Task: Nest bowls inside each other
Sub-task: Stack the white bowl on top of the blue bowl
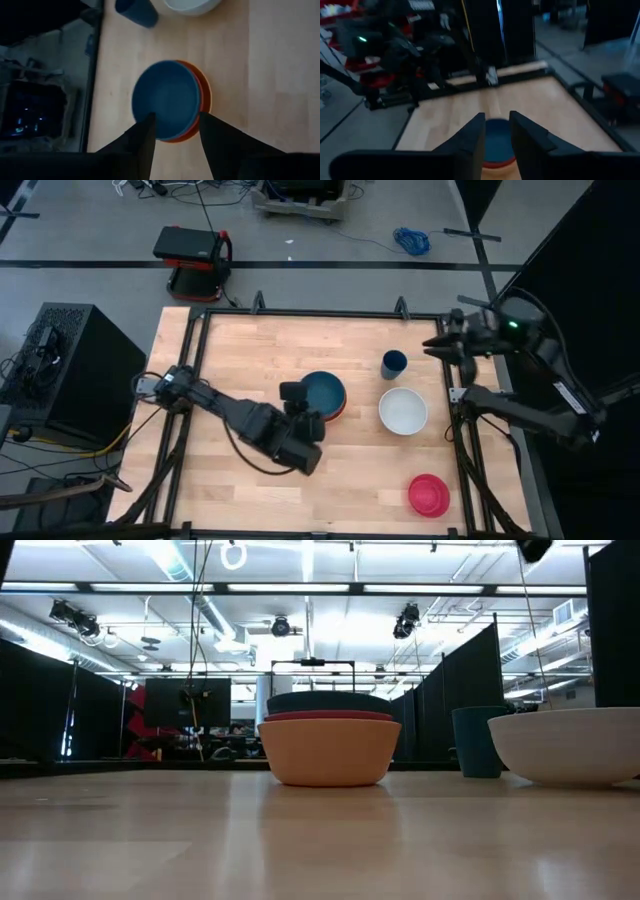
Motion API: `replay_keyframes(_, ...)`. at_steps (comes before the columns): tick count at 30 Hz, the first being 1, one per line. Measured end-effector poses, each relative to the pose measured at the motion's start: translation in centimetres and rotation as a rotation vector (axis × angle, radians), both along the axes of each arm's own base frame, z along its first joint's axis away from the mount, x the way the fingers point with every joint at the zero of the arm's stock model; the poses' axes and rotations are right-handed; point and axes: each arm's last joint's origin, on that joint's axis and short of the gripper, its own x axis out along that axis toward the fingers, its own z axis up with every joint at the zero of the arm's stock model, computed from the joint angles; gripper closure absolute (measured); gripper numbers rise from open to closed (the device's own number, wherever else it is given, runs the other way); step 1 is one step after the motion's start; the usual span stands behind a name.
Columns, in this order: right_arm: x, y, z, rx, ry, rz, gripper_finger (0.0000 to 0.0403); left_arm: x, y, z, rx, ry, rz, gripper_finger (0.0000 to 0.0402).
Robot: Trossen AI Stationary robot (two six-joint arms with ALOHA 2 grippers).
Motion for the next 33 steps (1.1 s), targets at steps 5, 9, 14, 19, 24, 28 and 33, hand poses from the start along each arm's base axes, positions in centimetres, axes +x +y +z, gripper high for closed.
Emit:
replay_keyframes(5, -0.6, 0.5, 0.2, -0.011, -0.022, 0.006, 0.0330, -1.6, -0.3, -0.5, -0.039, -0.079, 0.013, 0.0276)
replay_keyframes(9, -1.2, 1.0, 0.3, -0.019, -0.040, 0.010, 0.0334, -3.1, -0.4, -1.0, -0.073, -0.142, 0.023, 0.0283)
replay_keyframes(14, -1.4, 1.2, 0.4, -0.019, -0.048, 0.024, 0.0335, -4.9, 0.3, -1.8, -0.179, -0.238, -0.009, 0.0300)
replay_keyframes(19, -0.8, 0.9, 0.2, 0.009, -0.035, 0.077, 0.0330, -6.8, 3.0, -1.2, -0.366, -0.431, -0.142, 0.0339)
replay_keyframes(24, -0.7, 1.0, 0.0, 0.027, -0.023, 0.129, 0.0337, -9.2, 5.7, -1.0, -0.418, -0.535, -0.165, 0.0358)
replay_keyframes(28, -0.8, 1.0, -1.1, 0.038, 0.047, 0.147, 0.0345, -10.1, 6.9, -1.5, -0.452, -0.566, -0.159, 0.0359)
replay_keyframes(33, 0.1, 0.3, -3.6, 0.059, 0.114, 0.121, 0.0349, -10.1, 7.4, -1.6, -0.458, -0.575, -0.162, 0.0358)
